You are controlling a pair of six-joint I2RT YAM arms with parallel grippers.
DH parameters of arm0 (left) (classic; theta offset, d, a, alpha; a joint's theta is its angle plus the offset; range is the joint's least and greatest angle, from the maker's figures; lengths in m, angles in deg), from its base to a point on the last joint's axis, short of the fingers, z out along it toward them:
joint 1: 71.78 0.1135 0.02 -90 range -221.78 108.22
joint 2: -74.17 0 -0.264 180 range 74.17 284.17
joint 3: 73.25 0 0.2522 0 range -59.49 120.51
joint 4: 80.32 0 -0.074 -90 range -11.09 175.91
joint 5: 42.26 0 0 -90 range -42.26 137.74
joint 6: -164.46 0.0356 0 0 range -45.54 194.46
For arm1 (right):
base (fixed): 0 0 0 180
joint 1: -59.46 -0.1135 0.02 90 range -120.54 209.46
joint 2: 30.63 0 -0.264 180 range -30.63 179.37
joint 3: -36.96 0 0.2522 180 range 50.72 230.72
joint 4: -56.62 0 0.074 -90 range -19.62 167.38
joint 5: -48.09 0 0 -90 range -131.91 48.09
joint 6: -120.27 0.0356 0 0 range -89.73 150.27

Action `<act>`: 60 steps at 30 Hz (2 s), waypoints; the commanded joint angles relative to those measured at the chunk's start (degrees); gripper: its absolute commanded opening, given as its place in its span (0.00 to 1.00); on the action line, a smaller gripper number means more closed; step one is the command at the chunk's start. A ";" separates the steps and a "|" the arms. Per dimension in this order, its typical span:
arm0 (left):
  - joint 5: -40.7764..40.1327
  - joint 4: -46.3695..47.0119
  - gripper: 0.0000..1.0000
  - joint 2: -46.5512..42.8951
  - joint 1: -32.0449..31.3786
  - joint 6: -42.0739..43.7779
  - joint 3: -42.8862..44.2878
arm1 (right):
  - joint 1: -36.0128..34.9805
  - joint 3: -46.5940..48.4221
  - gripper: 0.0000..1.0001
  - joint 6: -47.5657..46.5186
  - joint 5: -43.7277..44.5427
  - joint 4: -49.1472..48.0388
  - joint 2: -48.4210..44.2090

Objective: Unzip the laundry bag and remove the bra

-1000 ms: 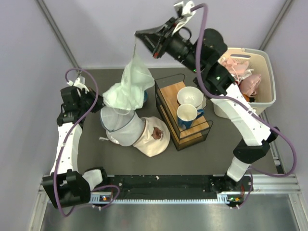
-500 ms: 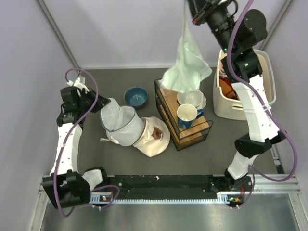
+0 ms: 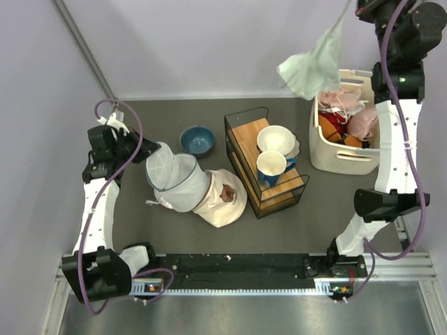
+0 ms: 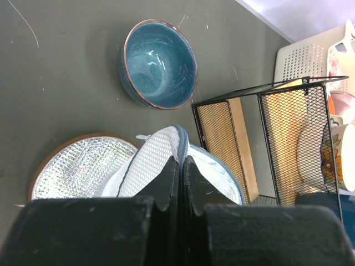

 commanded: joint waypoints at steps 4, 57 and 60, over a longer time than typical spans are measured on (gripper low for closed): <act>0.49 1.83 0.00 -0.16 0.00 -0.02 0.88 | 9.87 -7.66 0.00 4.48 -0.53 -1.90 -1.42; 1.80 1.83 0.00 -0.16 -0.17 -1.16 1.85 | 21.22 -45.99 0.00 -4.57 19.87 -3.14 -12.86; 1.98 1.82 0.00 -0.25 -0.17 -1.25 1.67 | 21.22 -45.64 0.07 -4.04 16.89 -0.24 -9.78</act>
